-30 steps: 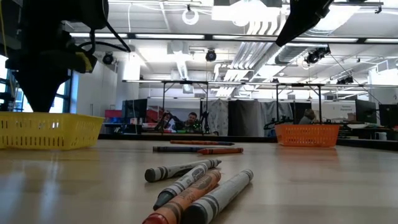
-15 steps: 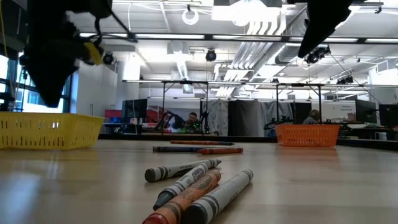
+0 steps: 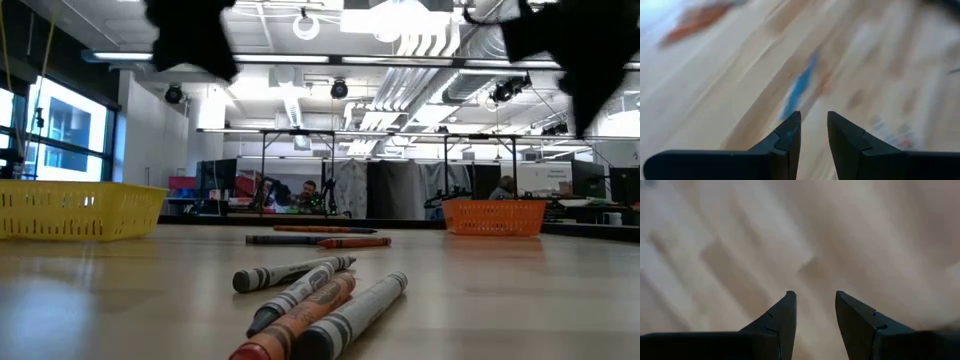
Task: Sort crayons
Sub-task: Put the gray crayon into the orange bin
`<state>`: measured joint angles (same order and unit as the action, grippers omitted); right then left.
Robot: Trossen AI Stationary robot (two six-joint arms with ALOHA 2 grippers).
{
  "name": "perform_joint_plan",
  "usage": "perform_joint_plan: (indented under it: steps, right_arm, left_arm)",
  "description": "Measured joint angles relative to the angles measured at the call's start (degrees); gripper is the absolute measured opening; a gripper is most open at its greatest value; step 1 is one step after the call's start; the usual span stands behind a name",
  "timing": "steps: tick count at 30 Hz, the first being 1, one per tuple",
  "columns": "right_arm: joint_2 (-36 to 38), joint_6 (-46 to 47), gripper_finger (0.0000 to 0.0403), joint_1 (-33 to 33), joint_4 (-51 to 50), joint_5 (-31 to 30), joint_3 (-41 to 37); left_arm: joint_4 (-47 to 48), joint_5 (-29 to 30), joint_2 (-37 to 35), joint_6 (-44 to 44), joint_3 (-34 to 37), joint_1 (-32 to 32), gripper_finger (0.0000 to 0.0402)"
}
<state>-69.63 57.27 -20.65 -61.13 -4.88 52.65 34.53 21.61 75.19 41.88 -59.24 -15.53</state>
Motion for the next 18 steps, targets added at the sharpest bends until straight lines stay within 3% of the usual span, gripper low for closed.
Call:
perform_joint_plan:
  steps: [5,8,13,18]
  right_arm:
    - [0.0,12.8,0.013,-6.0,13.7,12.5,-10.4]
    - [0.0,20.4,0.013,-10.3,24.3,15.8,-14.4]
    - [0.0,28.8,0.013,-17.9,37.1,12.7,-15.9]
    - [-2.1,35.7,0.013,-24.5,43.0,8.1,-15.9]
  left_arm:
    - [-15.3,-0.2,1.8,-11.9,0.0,0.0,0.0083]
    - [-19.5,-0.5,3.6,-16.1,0.0,0.0,0.0083]
    - [-22.4,-0.5,7.6,-17.4,0.0,0.0,0.0083]
    - [-24.8,-0.4,12.6,-16.1,0.1,-0.5,0.0083]
